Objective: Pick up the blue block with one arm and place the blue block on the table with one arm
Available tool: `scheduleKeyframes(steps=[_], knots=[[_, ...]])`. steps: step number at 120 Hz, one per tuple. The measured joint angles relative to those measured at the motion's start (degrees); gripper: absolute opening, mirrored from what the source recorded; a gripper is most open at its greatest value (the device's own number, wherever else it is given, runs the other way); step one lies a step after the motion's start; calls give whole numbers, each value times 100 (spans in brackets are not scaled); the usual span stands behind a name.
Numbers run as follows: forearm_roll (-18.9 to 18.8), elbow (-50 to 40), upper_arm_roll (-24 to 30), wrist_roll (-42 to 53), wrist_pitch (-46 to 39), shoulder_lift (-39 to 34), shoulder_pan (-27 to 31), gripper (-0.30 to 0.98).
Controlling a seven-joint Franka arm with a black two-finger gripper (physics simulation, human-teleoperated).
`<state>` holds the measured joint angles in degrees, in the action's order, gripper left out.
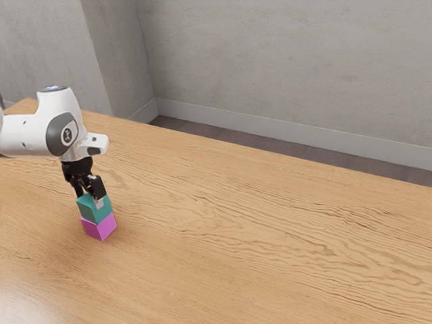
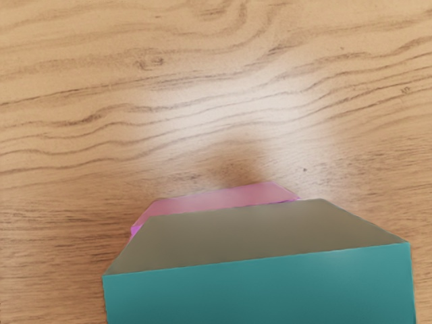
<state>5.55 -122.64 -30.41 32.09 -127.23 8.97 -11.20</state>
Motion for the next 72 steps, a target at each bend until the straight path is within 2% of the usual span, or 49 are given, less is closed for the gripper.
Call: scheduleKeyframes(steps=[72], knots=[[288,-103,38,-224,-399,40,-84,69]])
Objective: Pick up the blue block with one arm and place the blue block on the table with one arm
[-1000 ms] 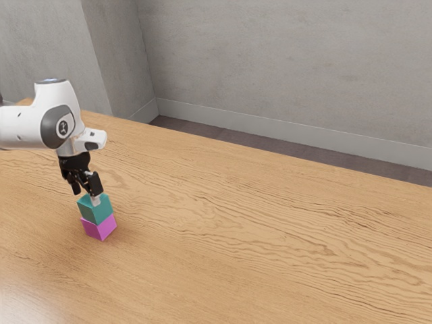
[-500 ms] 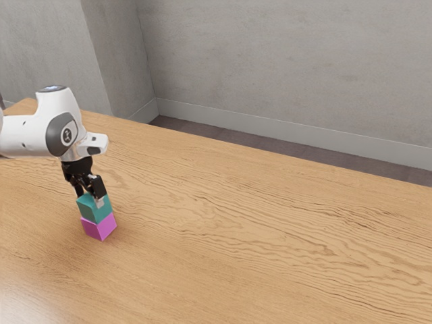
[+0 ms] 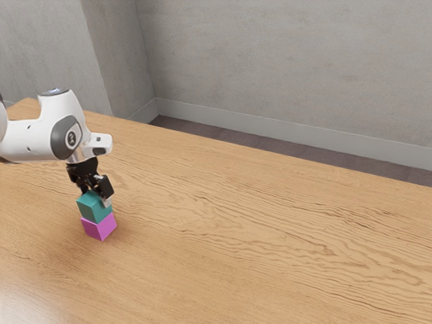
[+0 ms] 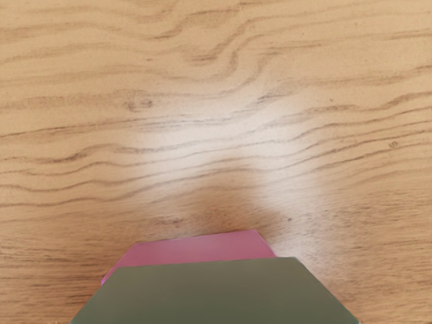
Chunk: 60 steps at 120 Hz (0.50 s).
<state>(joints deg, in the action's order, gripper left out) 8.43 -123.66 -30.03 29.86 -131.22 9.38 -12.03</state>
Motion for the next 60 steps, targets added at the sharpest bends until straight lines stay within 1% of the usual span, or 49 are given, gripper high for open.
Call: scheduleKeyframes(steps=[60], knots=[[-5,-208,-5,-391,-52,-47,-14,69]])
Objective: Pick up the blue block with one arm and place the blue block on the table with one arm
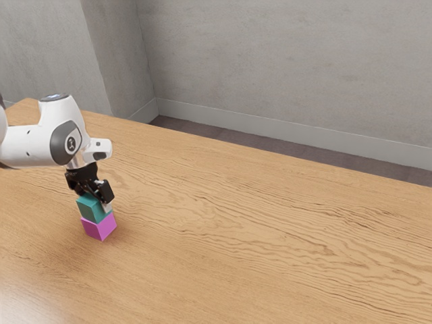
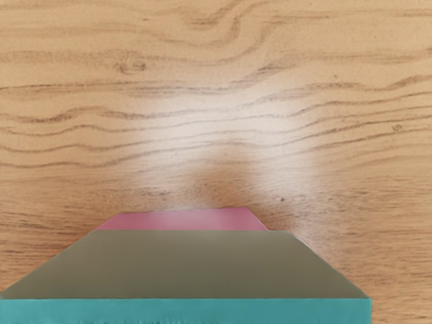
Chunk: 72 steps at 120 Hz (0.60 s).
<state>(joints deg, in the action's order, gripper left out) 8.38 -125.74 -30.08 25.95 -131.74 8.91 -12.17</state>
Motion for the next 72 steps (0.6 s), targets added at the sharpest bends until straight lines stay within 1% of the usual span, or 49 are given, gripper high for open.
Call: scheduleKeyframes(steps=[32,54,72], knots=[[-71,-9,-29,-129,17,-18,3,68],[-74,-14,-32,-198,26,-22,1,46],[-90,-15,-34,-261,23,-59,-5,38]])
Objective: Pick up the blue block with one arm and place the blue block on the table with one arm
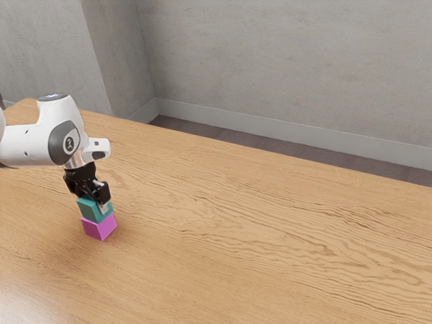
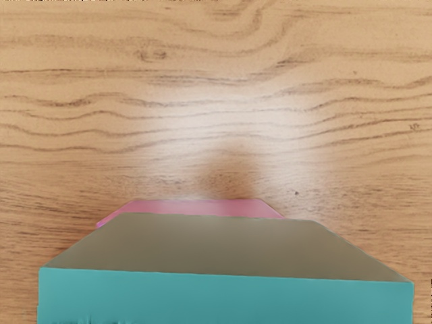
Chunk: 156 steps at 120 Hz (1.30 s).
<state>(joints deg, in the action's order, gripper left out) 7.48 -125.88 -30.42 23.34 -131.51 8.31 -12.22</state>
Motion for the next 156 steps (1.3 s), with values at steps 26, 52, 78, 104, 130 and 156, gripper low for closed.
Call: scheduleKeyframes(steps=[26,52,78,104,130,156], knots=[[-28,170,30,-172,17,-154,-855,35],[363,515,157,-403,9,496,-1659,36],[646,461,167,-585,-22,676,-1679,37],[739,448,168,-711,-32,698,-1691,38],[873,456,161,-737,-20,759,-1692,56],[724,458,82,-732,-10,334,-1763,64]])
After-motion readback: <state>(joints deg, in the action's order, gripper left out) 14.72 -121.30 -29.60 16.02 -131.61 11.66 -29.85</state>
